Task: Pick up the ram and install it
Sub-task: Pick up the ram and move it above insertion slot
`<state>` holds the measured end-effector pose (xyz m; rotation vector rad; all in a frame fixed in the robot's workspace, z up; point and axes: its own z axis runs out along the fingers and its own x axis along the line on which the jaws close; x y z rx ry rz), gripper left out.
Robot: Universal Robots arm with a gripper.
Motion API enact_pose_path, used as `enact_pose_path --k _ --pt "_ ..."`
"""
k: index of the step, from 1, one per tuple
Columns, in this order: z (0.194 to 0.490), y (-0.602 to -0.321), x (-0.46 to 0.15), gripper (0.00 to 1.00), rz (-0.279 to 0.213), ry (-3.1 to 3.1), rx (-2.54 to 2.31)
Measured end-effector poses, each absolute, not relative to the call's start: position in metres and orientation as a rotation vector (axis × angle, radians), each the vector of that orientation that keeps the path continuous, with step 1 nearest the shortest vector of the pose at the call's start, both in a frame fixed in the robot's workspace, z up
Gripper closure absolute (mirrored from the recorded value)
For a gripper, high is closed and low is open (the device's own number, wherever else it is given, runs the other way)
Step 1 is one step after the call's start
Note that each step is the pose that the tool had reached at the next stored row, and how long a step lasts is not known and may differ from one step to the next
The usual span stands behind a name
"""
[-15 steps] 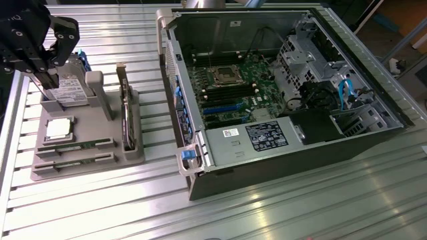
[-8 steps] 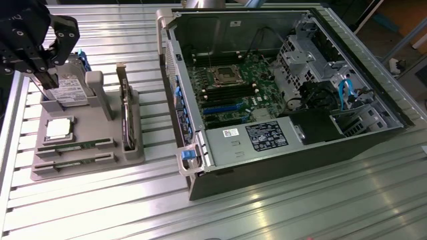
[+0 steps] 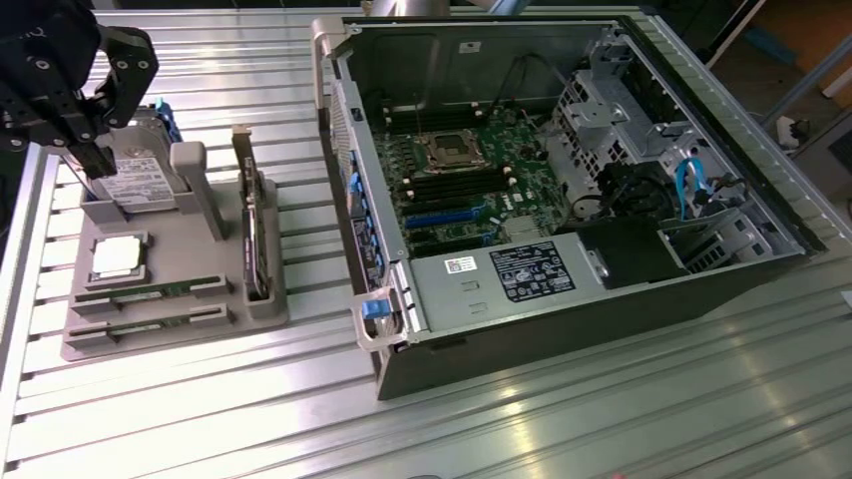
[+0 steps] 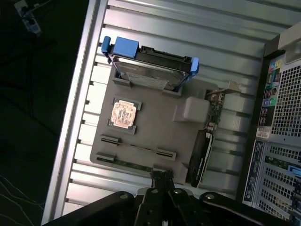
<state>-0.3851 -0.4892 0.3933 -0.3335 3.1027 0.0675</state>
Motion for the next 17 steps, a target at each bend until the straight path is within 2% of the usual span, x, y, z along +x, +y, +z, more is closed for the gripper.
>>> enact_pose_path --k 17 --pt "0.3933 -0.4892 -0.3851 0.89 0.070 3.072 -0.569"
